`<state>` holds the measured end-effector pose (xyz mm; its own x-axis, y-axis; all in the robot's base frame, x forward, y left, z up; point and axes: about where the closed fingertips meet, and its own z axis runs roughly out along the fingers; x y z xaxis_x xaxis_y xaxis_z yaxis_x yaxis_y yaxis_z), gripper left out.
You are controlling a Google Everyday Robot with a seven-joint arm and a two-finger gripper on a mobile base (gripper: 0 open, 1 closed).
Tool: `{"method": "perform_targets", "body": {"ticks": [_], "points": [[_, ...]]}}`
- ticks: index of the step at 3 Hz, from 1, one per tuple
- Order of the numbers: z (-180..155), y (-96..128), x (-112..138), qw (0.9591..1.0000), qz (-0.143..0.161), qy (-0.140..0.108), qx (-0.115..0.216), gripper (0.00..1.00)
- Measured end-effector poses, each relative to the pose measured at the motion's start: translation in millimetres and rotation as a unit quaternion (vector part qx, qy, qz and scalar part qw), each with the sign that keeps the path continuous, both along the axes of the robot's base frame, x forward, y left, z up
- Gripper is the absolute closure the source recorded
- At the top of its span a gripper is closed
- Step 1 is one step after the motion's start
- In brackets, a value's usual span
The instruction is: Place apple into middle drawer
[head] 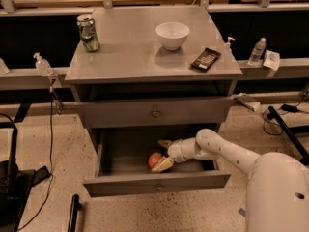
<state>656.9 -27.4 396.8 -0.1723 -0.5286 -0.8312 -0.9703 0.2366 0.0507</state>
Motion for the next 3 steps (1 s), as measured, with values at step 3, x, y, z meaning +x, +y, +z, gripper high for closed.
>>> {"method": "perform_targets", "body": {"ticks": [3], "points": [[-3.4, 8.4, -3.2, 1.0000, 0.006, 0.004, 0.003, 0.27]]}}
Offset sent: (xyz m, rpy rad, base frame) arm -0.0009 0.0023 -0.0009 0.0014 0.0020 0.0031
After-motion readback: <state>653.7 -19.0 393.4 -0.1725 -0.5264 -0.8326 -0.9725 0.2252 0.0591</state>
